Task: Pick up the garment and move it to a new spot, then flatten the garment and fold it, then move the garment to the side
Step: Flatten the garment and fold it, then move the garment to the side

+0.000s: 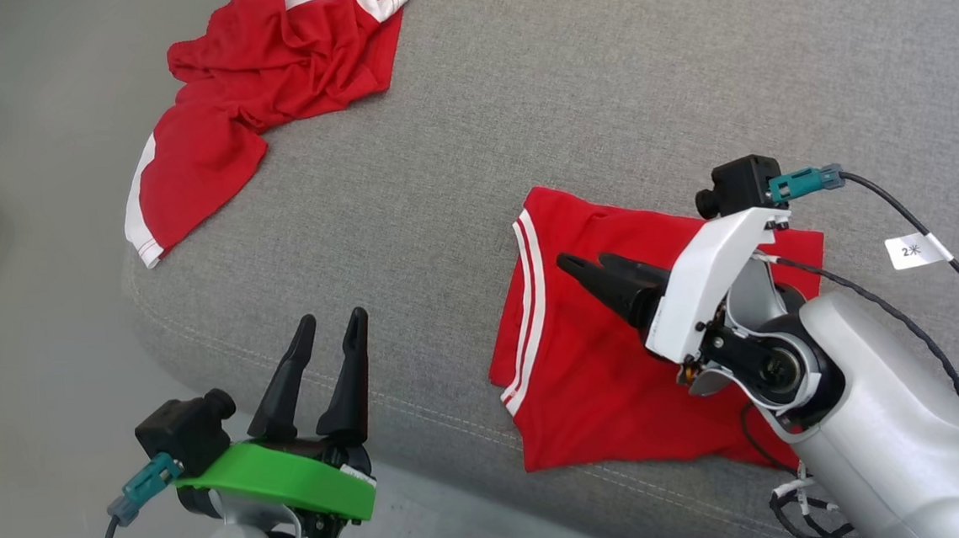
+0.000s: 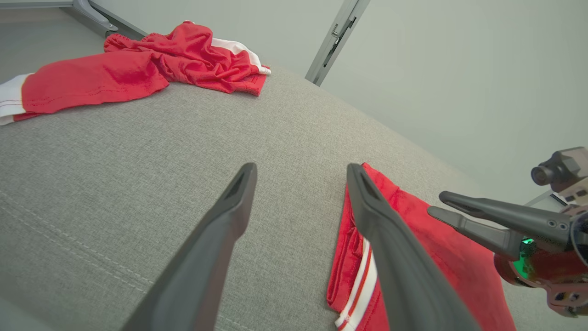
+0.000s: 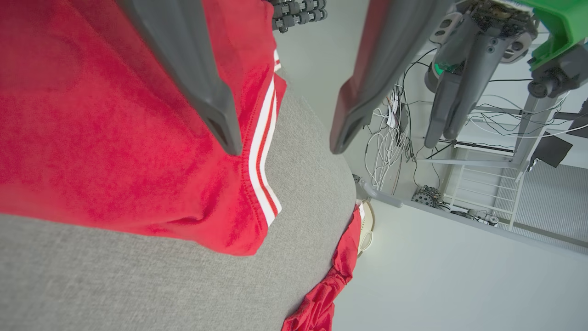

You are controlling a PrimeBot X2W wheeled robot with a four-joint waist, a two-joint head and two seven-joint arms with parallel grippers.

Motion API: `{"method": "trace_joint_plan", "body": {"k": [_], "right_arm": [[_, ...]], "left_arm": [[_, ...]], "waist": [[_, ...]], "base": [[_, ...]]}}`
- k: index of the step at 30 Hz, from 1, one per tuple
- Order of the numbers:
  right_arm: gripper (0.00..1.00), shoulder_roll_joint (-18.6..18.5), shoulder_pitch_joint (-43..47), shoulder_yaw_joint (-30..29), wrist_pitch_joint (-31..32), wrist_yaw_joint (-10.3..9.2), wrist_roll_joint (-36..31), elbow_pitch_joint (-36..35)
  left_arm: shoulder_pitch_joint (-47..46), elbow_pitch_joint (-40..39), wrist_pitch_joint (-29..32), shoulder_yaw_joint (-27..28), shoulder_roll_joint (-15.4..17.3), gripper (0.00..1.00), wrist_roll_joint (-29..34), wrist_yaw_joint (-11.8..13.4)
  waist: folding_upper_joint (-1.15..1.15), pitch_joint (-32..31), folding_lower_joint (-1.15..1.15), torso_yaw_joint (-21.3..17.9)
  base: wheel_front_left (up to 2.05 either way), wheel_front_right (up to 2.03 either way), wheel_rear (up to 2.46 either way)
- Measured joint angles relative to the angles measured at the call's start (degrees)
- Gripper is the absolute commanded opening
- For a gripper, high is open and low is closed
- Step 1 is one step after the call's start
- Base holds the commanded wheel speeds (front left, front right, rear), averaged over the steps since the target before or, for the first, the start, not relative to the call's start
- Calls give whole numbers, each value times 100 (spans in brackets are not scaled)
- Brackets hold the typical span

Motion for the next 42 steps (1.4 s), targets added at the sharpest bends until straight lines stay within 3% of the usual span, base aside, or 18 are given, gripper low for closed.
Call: {"method": "trace_joint_plan", "body": {"k": [10,22,32,42], "right_arm": [[100,712,-70,-290,-691,0,218,169],[100,224,277,-552,-1288,208,92,193],[100,8,956,-736,-1590,316,112,381],[100,-3,1139,-735,-1663,509,268,650]], "left_arm": [[4,89,0,248,-4,100,1,-24],[348,-163,-1,801,276,100,276,-25],[627,-443,-1,879,430,100,365,-25],[627,-614,-1,822,439,100,479,-25]], "waist": [[0,-283,0,-79],[0,-490,0,-705],[0,-520,0,-1337],[0,-179,0,-1482]], "base": [[0,0,0],[0,0,0],[0,0,0],[0,0,0]]}}
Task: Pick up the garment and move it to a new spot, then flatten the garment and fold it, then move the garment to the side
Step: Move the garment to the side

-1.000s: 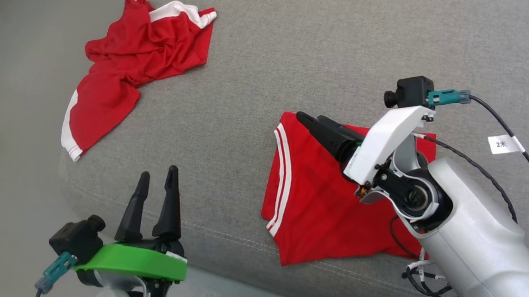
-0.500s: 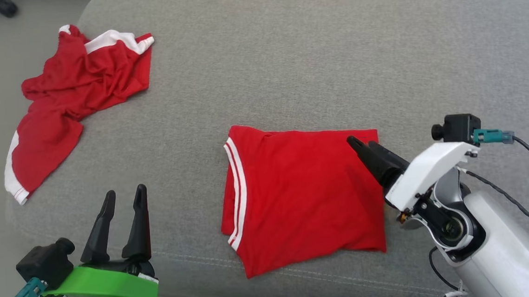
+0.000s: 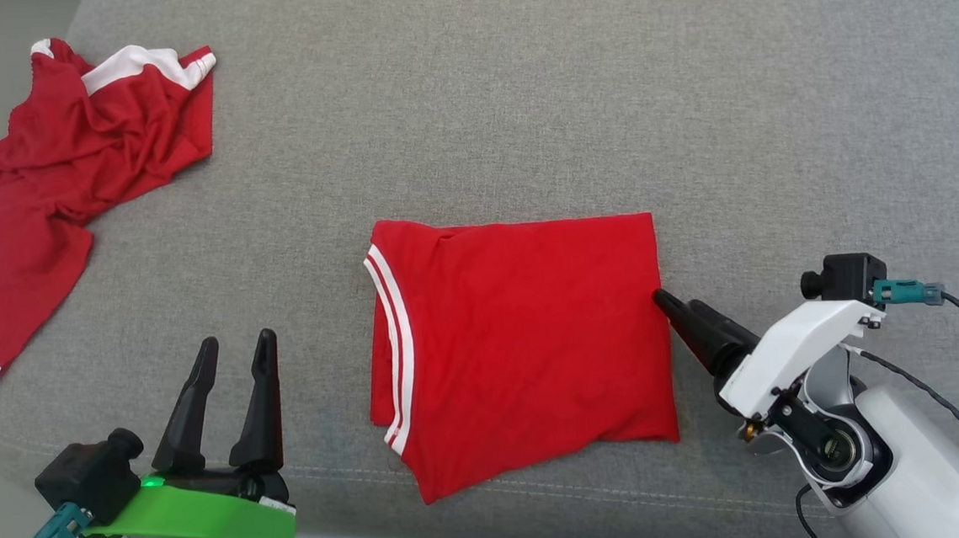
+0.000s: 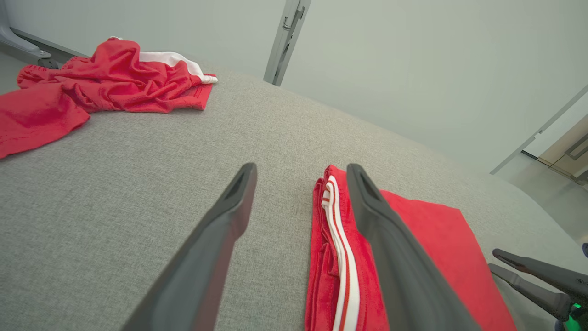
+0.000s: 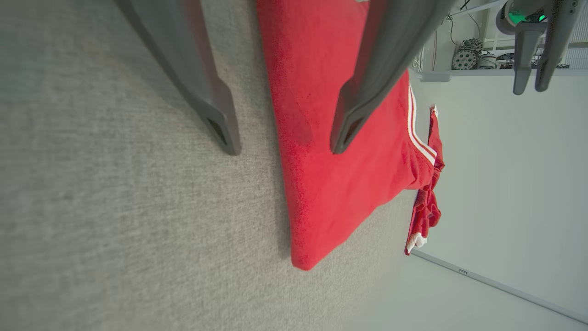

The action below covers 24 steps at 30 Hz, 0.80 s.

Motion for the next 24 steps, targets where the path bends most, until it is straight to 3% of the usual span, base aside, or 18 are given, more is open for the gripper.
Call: {"method": "trace_joint_plan", "body": {"k": [9,10,11,12,13,24], "right_arm": [[100,137,-16,166,183,285,200,102],[93,141,-27,166,183,313,200,118],[48,142,-46,164,182,314,199,135],[27,144,-70,164,182,330,199,154],[0,144,-98,163,182,341,199,170],[0,-75,-656,48,719,514,450,255]], "left_arm": [[-4,-8,0,-37,-18,100,18,0],[-5,-7,0,-35,-25,100,18,0],[-5,-5,0,-35,-31,100,18,0],[-5,-4,0,-34,-33,100,18,0],[-5,-3,0,-33,-34,100,18,0],[-7,-16,0,104,-24,100,18,-1]], "waist": [[0,145,0,57],[0,154,0,65],[0,161,0,71],[0,168,0,75],[0,174,0,79],[0,311,0,6]], "base": [[0,0,0],[0,0,0],[0,0,0],[0,0,0],[0,0,0],[0,0,0]]}}
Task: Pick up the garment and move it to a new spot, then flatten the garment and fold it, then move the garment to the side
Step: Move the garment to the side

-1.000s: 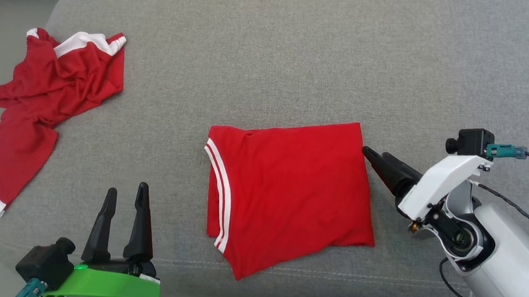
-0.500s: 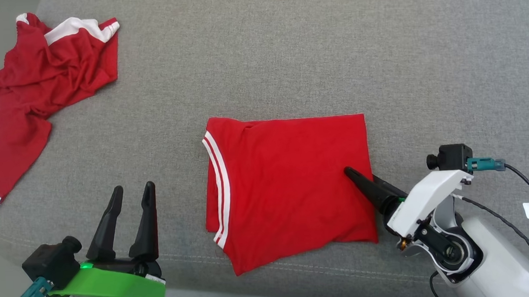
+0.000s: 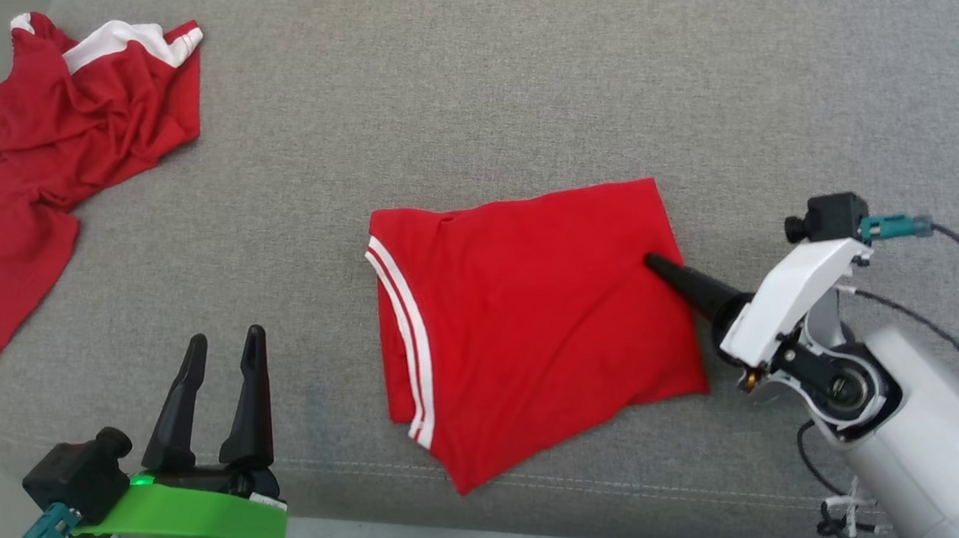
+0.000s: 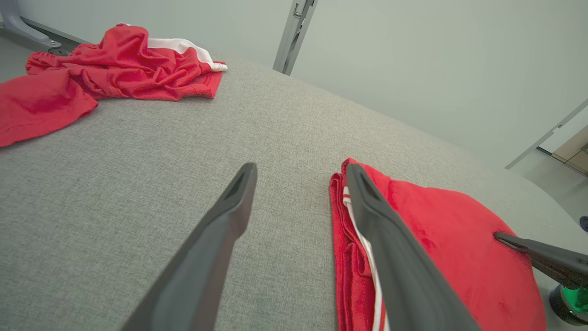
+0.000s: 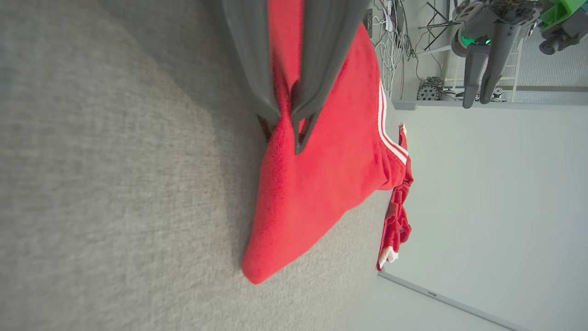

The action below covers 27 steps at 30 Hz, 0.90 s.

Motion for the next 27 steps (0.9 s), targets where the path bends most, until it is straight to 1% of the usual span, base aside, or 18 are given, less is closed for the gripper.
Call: {"method": "trace_joint_plan", "body": {"k": [6,9,10,11,13,18,19,22,23,24,27], "right_arm": [[0,-520,-557,-296,193,-13,-20,94],[0,-771,-849,-455,330,-123,-62,107],[0,-771,-849,-455,330,-123,-62,107],[0,-979,-1065,-486,456,-182,-146,166],[0,-1178,-1263,-534,558,-247,-229,229],[0,-1575,-1677,-836,557,-421,-381,431],[0,-1575,-1677,-836,557,-421,-381,431],[0,-1784,-1785,-1005,546,-572,-474,591],[0,-1857,-1820,-1020,543,-576,-519,641],[0,-1904,-1850,-1047,528,-620,-545,675],[0,-1927,-1935,-1138,410,-659,-569,779]], "left_arm": [[-4,-88,0,45,140,100,16,0],[-14,-205,27,44,183,100,63,0],[-14,-205,27,44,183,100,63,0],[-23,-248,59,40,236,100,76,0],[-30,-298,87,43,311,100,110,-1],[-146,-434,207,71,465,100,167,-8],[-146,-434,207,71,465,100,167,-8],[-209,-602,313,116,549,100,193,11],[-211,-649,342,125,590,100,209,13],[-211,-700,388,131,645,100,223,18],[-214,-798,485,199,760,100,237,69]], "waist": [[0,89,0,-166],[0,177,0,-252],[0,177,0,-252],[0,252,0,-313],[0,323,0,-392],[0,498,0,-628],[0,498,0,-628],[0,602,0,-777],[0,639,0,-824],[0,677,0,-872],[0,784,0,-1021]], "base": [[0,0,0],[0,0,0],[0,0,0],[0,0,0],[0,0,0],[0,0,0],[0,0,0],[0,0,0],[0,0,0],[0,0,0],[0,0,0]]}}
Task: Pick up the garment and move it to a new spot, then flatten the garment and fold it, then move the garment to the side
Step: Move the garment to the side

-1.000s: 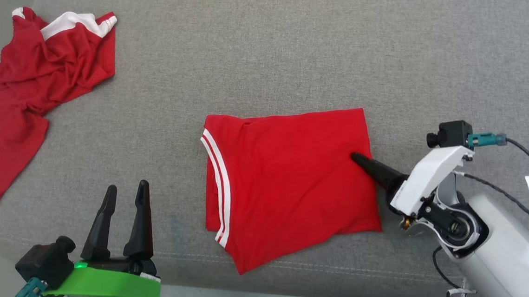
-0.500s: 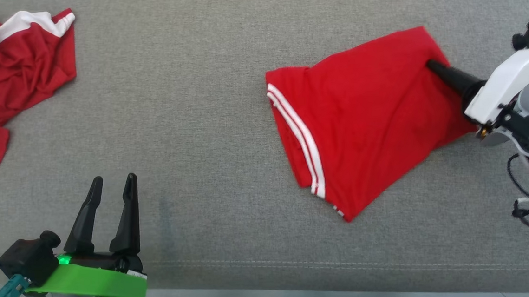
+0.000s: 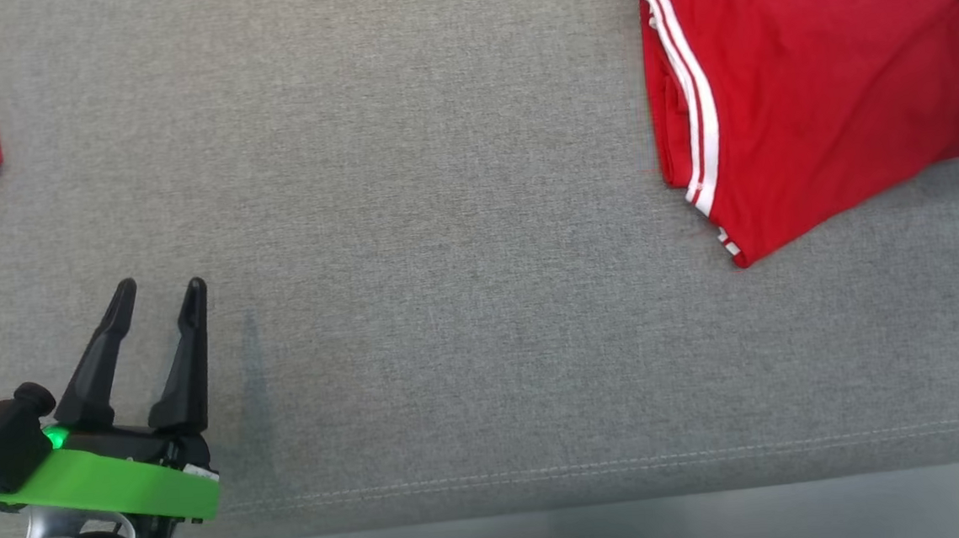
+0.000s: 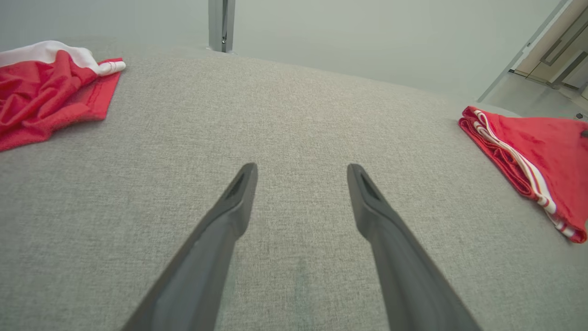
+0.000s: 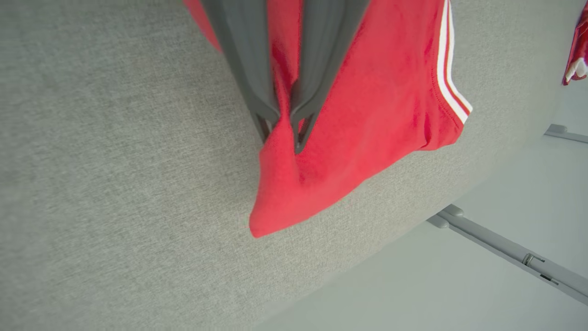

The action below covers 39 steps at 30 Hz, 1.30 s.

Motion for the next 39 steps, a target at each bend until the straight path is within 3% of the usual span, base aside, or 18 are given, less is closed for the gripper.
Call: {"method": "trace_joint_plan", "body": {"k": [14,27,28,29,30,31,32,33,39], "right_arm": [[0,-258,-509,-359,-426,-14,-120,499],[0,-552,-720,-420,-866,-111,-528,950],[3,-556,-728,-390,-911,-113,-599,998],[31,-556,-732,-375,-955,-115,-656,1050],[46,-565,-733,-372,-978,-115,-688,1084],[46,-595,-734,-371,-993,-116,-714,1115],[63,-638,-735,-361,-1036,-118,-749,1161],[100,-662,-737,-352,-1079,-135,-787,1213],[100,-691,-737,-276,-1178,-207,-957,1480]], "left_arm": [[-79,-486,483,177,344,100,96,143],[-217,-675,710,191,455,100,85,149],[-217,-672,710,205,458,100,85,149],[-217,-672,711,225,463,100,85,151],[-217,-676,733,243,474,100,79,151],[-218,-681,757,249,476,100,70,151],[-217,-681,756,250,476,100,70,152],[-217,-681,756,258,474,100,70,171],[-217,-682,747,348,469,100,-63,219]], "waist": [[0,558,0,-529],[0,803,0,-562],[0,816,0,-553],[0,826,0,-545],[0,835,0,-539],[0,848,0,-531],[0,862,0,-521],[0,874,0,-512],[0,904,0,-489]], "base": [[0,0,0],[0,0,0],[0,0,0],[0,0,0],[0,0,0],[0,0,0],[0,0,0],[0,0,0],[0,0,0]]}}
